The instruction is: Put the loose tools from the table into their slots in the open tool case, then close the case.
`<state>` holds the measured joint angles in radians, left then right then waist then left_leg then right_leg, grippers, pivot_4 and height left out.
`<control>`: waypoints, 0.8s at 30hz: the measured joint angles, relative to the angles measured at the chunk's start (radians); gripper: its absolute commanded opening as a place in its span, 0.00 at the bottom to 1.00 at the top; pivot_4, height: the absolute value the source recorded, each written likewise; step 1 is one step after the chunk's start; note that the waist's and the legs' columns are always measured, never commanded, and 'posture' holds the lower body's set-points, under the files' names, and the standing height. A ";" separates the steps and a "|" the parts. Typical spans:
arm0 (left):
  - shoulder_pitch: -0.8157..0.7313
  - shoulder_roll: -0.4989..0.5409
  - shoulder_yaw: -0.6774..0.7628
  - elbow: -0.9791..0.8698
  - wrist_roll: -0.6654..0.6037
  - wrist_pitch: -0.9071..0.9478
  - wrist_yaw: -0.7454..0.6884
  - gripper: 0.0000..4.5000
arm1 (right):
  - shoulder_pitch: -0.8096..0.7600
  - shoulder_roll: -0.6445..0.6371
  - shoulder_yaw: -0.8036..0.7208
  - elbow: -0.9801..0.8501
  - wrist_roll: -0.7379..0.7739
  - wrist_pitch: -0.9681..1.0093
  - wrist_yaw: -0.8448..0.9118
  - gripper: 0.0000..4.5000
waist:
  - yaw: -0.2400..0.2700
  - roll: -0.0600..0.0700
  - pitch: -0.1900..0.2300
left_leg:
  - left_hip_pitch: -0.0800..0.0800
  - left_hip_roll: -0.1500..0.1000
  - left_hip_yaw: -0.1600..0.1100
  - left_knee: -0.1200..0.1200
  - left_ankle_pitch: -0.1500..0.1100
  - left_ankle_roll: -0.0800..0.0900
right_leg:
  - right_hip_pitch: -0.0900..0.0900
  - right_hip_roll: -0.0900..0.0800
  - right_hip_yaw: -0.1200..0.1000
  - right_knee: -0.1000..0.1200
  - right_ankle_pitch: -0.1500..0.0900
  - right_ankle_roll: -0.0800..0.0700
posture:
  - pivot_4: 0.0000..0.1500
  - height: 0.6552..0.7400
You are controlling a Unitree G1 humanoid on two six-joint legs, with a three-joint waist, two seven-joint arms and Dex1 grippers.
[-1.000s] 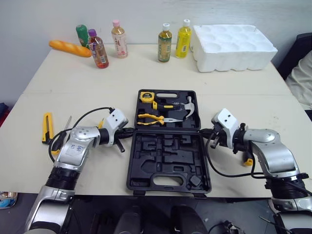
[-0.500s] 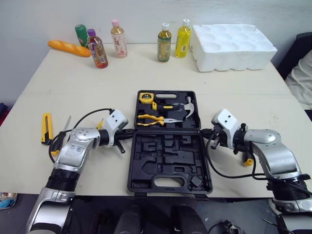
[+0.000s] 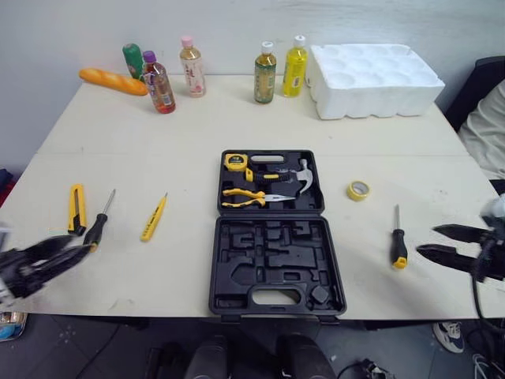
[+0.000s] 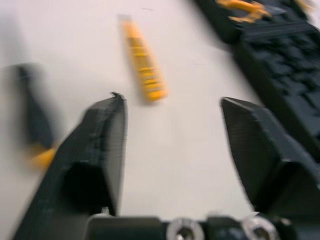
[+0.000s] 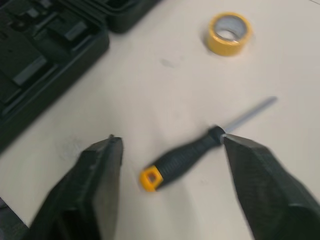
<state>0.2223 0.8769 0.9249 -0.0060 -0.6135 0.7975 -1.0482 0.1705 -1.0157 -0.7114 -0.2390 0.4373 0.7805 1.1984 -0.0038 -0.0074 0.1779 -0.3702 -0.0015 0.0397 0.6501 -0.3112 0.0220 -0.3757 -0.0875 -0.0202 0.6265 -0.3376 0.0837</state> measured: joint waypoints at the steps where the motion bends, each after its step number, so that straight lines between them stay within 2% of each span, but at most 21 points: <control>1: 0.020 0.023 0.028 0.069 0.024 -0.042 0.002 1.00 | 0.018 -0.013 -0.018 0.039 -0.008 -0.018 0.009 0.99 | -0.001 -0.001 0.000 | 0.001 -0.001 0.000 -0.003 0.000 0.000 | 0.000 -0.001 0.000 -0.001 -0.001 -0.002 | 1.00 1.00; 5: 0.045 0.077 0.042 0.308 0.131 -0.210 0.032 1.00 | 0.011 -0.044 -0.041 0.203 -0.041 -0.094 0.004 0.99 | -0.005 0.000 0.000 | 0.000 -0.002 0.001 -0.005 -0.003 -0.004 | -0.003 -0.002 0.000 -0.001 -0.002 -0.004 | 1.00 1.00; 9: 0.020 0.095 -0.020 0.450 0.213 -0.350 0.089 1.00 | -0.037 -0.060 -0.037 0.304 -0.054 -0.169 -0.013 0.99 | -0.016 0.001 0.000 | 0.000 -0.002 0.001 -0.007 -0.004 -0.006 | -0.004 -0.002 -0.001 -0.001 -0.002 -0.004 | 1.00 1.00; 21: 0.003 0.091 -0.078 0.448 0.217 -0.409 0.092 1.00 | -0.083 -0.073 0.005 0.400 -0.061 -0.256 -0.018 0.99 | -0.035 0.001 0.000 | 0.000 -0.002 0.001 -0.007 -0.003 -0.006 | -0.004 -0.003 -0.002 0.000 -0.002 -0.004 | 1.00 1.00; 24: 0.021 0.064 -0.084 0.385 0.208 -0.390 0.099 1.00 | -0.100 -0.072 0.031 0.369 -0.046 -0.242 -0.024 0.99 | -0.036 0.001 0.000 | 0.000 -0.002 0.001 -0.007 -0.003 -0.007 | -0.004 -0.003 -0.001 0.000 -0.002 -0.004 | 1.00 1.00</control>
<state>0.2433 0.9406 0.8405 0.3791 -0.4053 0.4072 -0.9488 0.0708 -1.0876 -0.6800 0.1301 0.3914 0.5385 1.1747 -0.0395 -0.0063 0.1780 -0.3704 -0.0030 0.0406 0.6428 -0.3146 0.0154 -0.3795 -0.0903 -0.0217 0.6266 -0.3399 0.0796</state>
